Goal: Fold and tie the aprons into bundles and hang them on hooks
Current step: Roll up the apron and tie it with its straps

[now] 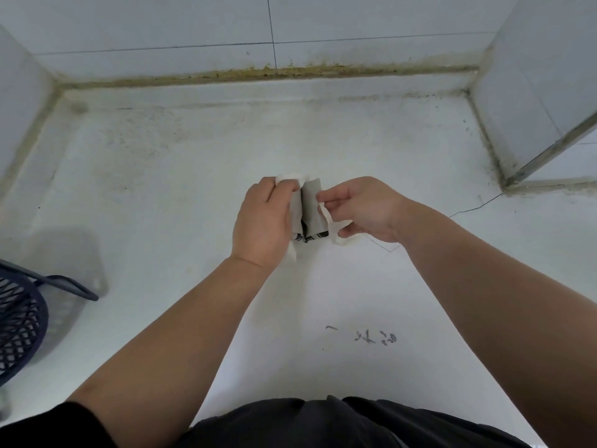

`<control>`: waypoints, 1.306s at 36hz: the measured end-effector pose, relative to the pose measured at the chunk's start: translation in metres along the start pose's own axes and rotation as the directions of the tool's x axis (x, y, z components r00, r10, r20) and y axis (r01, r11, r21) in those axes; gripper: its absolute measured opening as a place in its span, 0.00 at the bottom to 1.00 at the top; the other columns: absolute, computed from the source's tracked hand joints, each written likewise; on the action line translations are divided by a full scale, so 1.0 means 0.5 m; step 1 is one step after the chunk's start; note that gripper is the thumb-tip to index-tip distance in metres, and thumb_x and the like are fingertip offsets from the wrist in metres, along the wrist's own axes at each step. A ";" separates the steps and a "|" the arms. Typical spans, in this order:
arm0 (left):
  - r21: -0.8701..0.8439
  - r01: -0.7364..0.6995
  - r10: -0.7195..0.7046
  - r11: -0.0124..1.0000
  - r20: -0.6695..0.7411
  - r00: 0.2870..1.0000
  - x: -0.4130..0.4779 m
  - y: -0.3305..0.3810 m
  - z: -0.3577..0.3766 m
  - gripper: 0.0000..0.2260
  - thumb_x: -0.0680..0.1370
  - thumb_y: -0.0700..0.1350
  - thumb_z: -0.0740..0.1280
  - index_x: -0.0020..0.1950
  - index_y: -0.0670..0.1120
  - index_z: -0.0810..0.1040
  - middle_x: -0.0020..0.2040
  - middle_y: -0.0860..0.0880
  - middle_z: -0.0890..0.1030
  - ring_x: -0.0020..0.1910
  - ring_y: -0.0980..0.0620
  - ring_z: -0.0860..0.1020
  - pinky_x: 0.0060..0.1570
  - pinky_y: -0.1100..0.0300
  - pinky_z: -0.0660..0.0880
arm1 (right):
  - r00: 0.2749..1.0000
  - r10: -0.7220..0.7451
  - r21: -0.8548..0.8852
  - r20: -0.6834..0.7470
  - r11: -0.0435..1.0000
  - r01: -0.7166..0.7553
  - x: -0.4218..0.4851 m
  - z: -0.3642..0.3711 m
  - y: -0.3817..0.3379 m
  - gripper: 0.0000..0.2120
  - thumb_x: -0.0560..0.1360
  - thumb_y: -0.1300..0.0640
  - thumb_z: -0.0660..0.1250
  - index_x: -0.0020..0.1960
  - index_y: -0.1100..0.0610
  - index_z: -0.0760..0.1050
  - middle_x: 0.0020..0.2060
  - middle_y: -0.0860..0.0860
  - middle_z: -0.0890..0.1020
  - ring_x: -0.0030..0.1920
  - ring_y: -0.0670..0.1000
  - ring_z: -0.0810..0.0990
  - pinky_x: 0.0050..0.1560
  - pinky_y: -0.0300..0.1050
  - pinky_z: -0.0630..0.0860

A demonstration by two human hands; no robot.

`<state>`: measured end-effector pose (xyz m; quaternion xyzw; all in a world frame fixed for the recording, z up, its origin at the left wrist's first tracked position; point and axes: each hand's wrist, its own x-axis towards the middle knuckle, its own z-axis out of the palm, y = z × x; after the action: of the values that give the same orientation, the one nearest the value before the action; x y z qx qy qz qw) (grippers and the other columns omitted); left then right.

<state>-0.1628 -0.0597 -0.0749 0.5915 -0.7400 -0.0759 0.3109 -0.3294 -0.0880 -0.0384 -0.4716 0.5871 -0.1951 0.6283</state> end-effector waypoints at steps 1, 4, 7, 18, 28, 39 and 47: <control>0.001 0.003 -0.003 1.000 -0.023 1.000 -0.001 -0.001 0.002 0.16 0.74 0.38 0.56 0.53 0.37 0.80 0.42 0.40 0.77 0.40 0.42 0.75 0.41 0.61 0.68 | 1.000 -0.018 -0.017 -0.013 1.000 0.017 0.001 0.003 0.002 0.15 0.74 0.72 0.63 0.54 0.57 0.78 0.46 0.52 0.78 0.45 0.45 0.77 0.29 0.34 0.77; -0.065 -0.002 0.002 0.998 -0.006 1.000 -0.004 0.005 0.003 0.15 0.76 0.40 0.55 0.54 0.37 0.79 0.43 0.41 0.78 0.42 0.46 0.73 0.41 0.66 0.65 | 0.991 -0.100 -0.109 -0.084 0.990 0.090 0.003 0.014 0.006 0.07 0.76 0.65 0.64 0.50 0.67 0.79 0.39 0.55 0.75 0.39 0.49 0.73 0.29 0.33 0.75; -0.210 0.088 -0.072 0.974 0.082 0.994 -0.002 0.014 -0.003 0.13 0.80 0.43 0.56 0.61 0.40 0.74 0.45 0.44 0.79 0.42 0.47 0.75 0.38 0.63 0.66 | 0.985 -0.164 -0.170 -0.061 0.974 0.151 0.002 0.029 0.007 0.15 0.79 0.54 0.64 0.42 0.66 0.79 0.32 0.54 0.72 0.31 0.46 0.70 0.27 0.34 0.70; -0.342 0.275 -0.237 0.898 0.152 0.960 -0.012 0.005 0.010 0.19 0.80 0.38 0.60 0.70 0.41 0.59 0.46 0.55 0.81 0.33 0.57 0.75 0.35 0.75 0.67 | 0.971 -0.230 -0.199 -0.071 0.957 0.212 0.010 0.051 0.018 0.13 0.80 0.58 0.60 0.36 0.53 0.70 0.24 0.43 0.70 0.21 0.41 0.66 0.22 0.28 0.60; -0.589 0.468 -0.321 0.659 0.343 0.883 -0.010 0.006 -0.011 0.14 0.79 0.35 0.63 0.50 0.52 0.83 0.47 0.50 0.85 0.48 0.54 0.81 0.54 0.59 0.76 | 0.970 -0.237 -0.238 -0.056 0.947 0.218 0.011 0.054 0.017 0.17 0.78 0.50 0.64 0.43 0.65 0.75 0.33 0.50 0.71 0.27 0.42 0.66 0.25 0.29 0.61; -0.646 0.568 -0.275 0.511 0.503 0.819 -0.018 0.017 -0.036 0.08 0.74 0.44 0.69 0.46 0.40 0.82 0.44 0.44 0.81 0.45 0.54 0.76 0.52 0.57 0.74 | 0.989 -0.145 -0.267 -0.034 0.955 0.131 0.013 0.044 0.011 0.14 0.76 0.53 0.68 0.35 0.58 0.72 0.31 0.52 0.68 0.32 0.49 0.65 0.29 0.37 0.62; -0.589 0.614 -0.378 0.526 0.484 0.789 -0.009 0.013 -0.027 0.08 0.77 0.40 0.67 0.44 0.48 0.85 0.43 0.55 0.85 0.42 0.60 0.80 0.45 0.65 0.77 | 0.974 -0.225 -0.434 -0.003 0.878 0.201 0.007 0.050 0.017 0.17 0.74 0.55 0.70 0.32 0.62 0.70 0.28 0.53 0.66 0.28 0.47 0.63 0.25 0.32 0.59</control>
<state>-0.1605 -0.0505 -0.0626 0.5887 -0.4832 -0.5342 0.3668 -0.3081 -0.0778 -0.0506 -0.6548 0.5769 -0.1410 0.4674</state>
